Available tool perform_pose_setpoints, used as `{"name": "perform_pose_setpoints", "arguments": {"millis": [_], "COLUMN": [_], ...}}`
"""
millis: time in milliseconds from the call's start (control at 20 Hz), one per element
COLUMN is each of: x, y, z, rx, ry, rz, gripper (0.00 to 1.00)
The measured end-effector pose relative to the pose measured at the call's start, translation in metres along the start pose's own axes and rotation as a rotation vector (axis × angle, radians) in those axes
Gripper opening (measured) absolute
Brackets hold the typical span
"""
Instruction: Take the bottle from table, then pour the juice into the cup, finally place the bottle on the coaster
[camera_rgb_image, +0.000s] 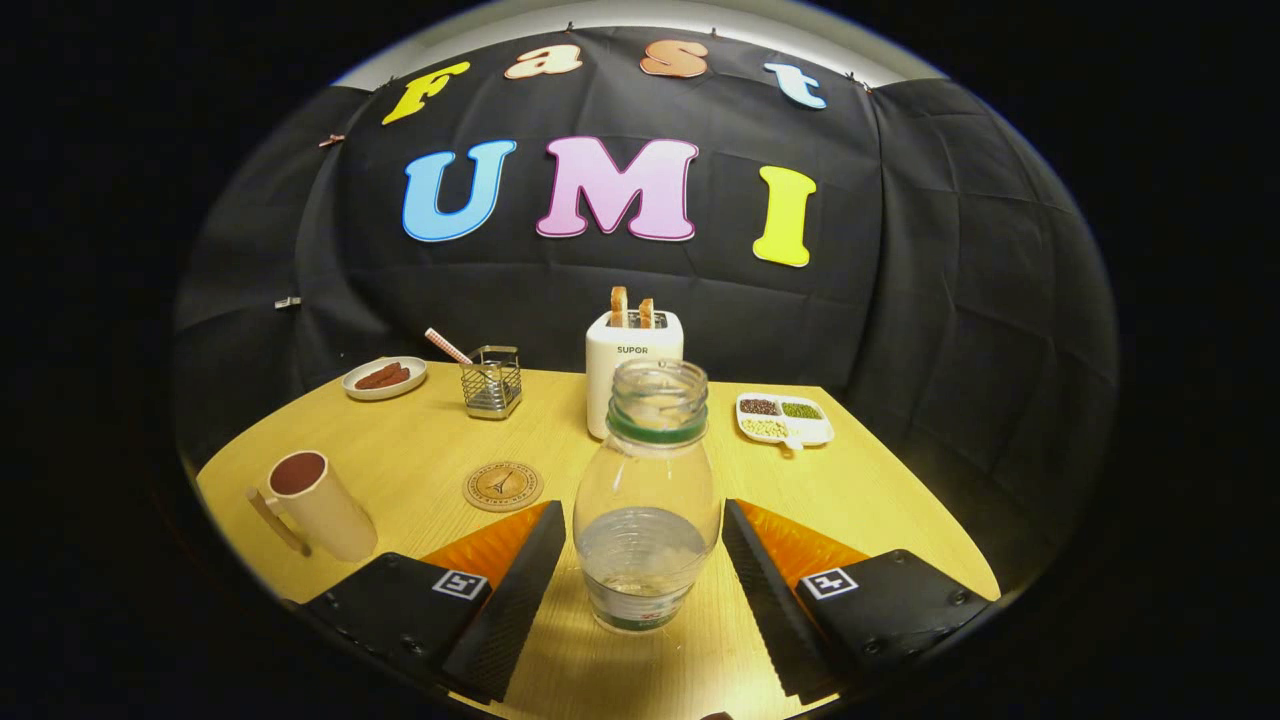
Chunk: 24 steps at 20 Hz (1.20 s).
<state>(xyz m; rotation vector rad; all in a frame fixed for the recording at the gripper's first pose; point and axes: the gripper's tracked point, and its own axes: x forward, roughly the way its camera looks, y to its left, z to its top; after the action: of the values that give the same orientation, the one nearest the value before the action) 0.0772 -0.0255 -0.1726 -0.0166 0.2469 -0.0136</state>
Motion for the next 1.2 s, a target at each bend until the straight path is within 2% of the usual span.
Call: {"name": "perform_pose_setpoints", "arguments": {"millis": [250, 450, 900, 1200], "x": [0.006, 0.010, 0.005, 0.002], "y": [-0.001, 0.001, 0.009, 0.037], "z": [-0.006, -0.008, 0.001, 0.036], "rx": [-0.007, -0.018, -0.091, -0.173], "ry": [0.015, 0.021, 0.031, 0.002], "rz": [0.006, 0.024, 0.047, 0.086], "gripper": [0.95, 0.82, 0.78, 0.78]}}
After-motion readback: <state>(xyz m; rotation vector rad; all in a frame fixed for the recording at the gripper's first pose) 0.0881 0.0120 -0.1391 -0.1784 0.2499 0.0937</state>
